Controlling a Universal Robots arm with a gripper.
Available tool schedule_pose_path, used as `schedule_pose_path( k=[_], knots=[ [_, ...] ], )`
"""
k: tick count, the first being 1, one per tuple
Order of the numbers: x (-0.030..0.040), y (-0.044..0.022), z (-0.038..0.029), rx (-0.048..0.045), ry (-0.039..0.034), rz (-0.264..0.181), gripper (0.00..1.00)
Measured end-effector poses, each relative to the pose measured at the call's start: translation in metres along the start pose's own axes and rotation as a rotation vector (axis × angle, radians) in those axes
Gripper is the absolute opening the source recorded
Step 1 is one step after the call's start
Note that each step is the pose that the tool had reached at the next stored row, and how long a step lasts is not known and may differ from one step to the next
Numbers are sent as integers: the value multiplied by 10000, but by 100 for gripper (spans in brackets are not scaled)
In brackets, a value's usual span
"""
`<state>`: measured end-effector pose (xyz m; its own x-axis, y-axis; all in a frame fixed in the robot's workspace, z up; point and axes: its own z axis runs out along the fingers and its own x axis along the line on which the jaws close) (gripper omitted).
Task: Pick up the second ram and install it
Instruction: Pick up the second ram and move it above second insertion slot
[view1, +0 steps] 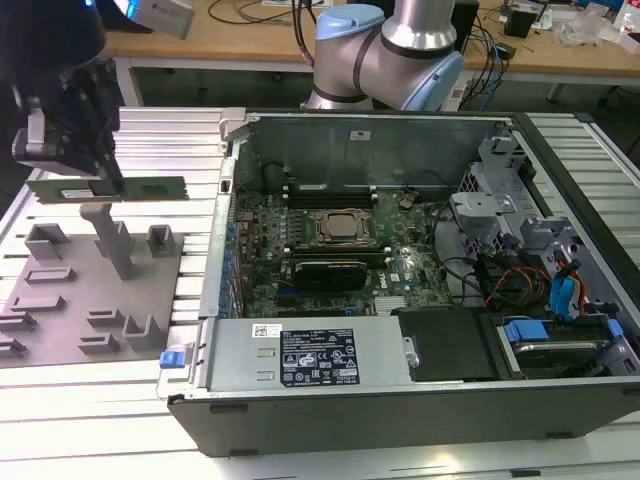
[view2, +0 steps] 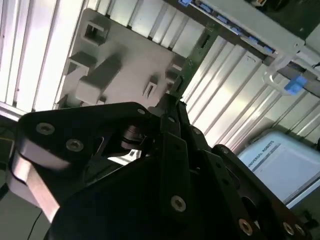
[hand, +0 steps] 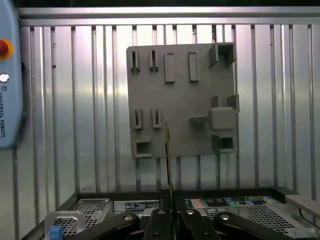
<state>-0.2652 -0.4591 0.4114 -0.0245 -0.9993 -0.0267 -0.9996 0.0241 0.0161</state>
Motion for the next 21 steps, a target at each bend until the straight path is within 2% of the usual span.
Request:
schedule_pose_path(
  k=[1, 4, 6, 7, 8, 12, 13, 14, 15, 17, 18, 21],
  knots=[
    [-1, -70, 1, -4, -19, -1, 13],
    [-12, -364, 13, -37, -19, 1, 13],
    [-16, -461, 17, -48, -19, 0, 13],
    [-18, -532, 20, -58, -18, 1, 13],
    [-23, -657, 26, -75, -18, 1, 13],
    [-37, -1058, 49, -129, -21, 2, 13],
    [-38, -1116, 51, -135, -34, 3, 13],
    [-41, -1238, 59, -142, -99, 5, 13],
    [-43, -1301, 64, -145, -137, 7, 13],
    [-44, -1375, 70, -149, -178, 8, 13],
    [-46, -1441, 75, -153, -209, 11, 13],
    [-50, -1543, 87, -158, -231, 14, 13]
  ],
)
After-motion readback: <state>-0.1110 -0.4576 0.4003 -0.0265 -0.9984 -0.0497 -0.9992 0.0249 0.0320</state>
